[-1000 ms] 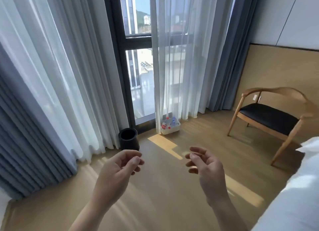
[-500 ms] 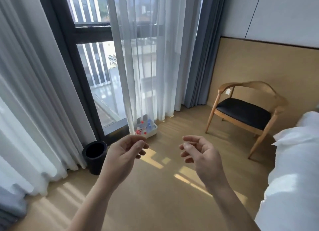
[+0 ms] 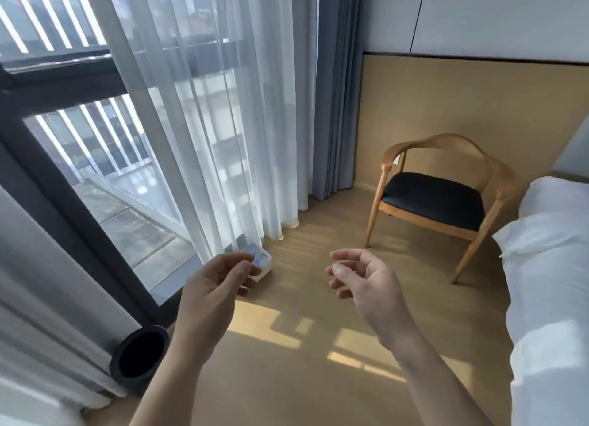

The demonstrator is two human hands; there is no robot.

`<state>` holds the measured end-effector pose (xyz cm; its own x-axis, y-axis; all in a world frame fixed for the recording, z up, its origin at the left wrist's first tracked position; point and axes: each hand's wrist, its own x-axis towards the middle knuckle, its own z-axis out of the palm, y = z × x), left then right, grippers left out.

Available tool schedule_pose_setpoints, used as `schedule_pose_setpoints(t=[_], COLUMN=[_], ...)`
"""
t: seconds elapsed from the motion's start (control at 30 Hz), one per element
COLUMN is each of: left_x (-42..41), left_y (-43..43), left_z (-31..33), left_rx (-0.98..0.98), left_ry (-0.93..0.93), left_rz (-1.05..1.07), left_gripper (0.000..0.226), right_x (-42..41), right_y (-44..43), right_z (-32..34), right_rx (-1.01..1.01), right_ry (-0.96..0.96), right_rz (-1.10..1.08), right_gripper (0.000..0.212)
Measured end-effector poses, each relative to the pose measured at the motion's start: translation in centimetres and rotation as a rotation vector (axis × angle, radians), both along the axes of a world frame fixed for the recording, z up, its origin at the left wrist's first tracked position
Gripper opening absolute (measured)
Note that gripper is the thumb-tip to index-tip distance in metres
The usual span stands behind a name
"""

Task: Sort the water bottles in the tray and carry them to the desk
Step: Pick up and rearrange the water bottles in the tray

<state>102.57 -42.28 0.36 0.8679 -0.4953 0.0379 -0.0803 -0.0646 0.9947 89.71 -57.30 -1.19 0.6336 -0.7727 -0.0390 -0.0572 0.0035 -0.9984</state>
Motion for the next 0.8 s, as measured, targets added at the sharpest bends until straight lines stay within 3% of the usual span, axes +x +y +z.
schedule_pose_setpoints(t=[0.43,0.8], left_x=[16.0,27.0], left_y=[-5.1,-16.1], left_z=[-0.4,-1.4], left_rx=[0.085,0.107], left_ry=[-0.136,-0.043], left_rz=[0.278,0.426], left_gripper=[0.017,0.014], right_x=[21.1,34.3], right_y=[-10.3,-22.0], right_z=[-1.1,-2.3], right_rx=[0.015,0.032], right_ry=[-0.033,0.055], right_rz=[0.25,0.39], right_gripper=[0.013,0.013])
